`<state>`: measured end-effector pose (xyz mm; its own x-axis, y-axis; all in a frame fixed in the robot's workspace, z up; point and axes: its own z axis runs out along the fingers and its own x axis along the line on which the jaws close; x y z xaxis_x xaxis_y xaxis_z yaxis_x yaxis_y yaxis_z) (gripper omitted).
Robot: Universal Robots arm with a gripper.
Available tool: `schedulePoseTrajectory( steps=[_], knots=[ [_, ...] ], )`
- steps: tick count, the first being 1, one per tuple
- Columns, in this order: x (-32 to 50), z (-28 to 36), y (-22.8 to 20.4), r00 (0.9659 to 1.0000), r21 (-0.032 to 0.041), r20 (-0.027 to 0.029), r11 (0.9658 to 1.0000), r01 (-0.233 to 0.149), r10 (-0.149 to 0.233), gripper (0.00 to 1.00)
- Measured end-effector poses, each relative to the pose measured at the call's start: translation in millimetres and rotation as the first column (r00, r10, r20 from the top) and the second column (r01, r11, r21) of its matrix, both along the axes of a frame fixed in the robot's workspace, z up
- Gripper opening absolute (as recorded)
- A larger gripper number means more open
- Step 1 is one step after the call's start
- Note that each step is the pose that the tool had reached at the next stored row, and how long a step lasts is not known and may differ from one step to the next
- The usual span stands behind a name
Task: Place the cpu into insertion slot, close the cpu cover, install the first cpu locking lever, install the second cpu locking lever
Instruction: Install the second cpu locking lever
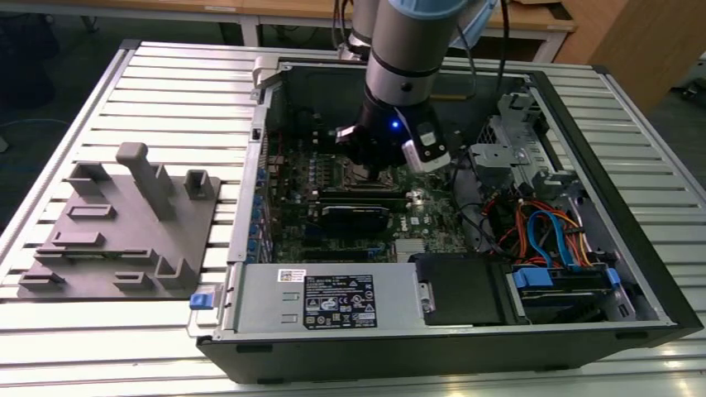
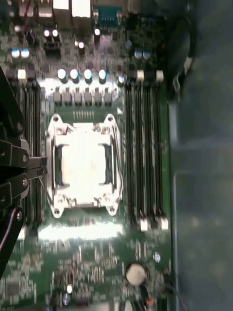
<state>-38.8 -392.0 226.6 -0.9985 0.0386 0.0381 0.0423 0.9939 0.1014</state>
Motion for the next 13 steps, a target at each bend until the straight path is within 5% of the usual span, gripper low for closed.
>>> schedulePoseTrajectory(
  steps=[8,13],
  knots=[
    [-15.0,-2.6,-11.0,1.0000,0.0086,0.0000,1.0000,0.000,0.000,0.10],
    [-22.4,-4.2,-13.1,1.0000,0.0288,-0.0001,0.9996,0.000,0.000,0.10]
  ],
)
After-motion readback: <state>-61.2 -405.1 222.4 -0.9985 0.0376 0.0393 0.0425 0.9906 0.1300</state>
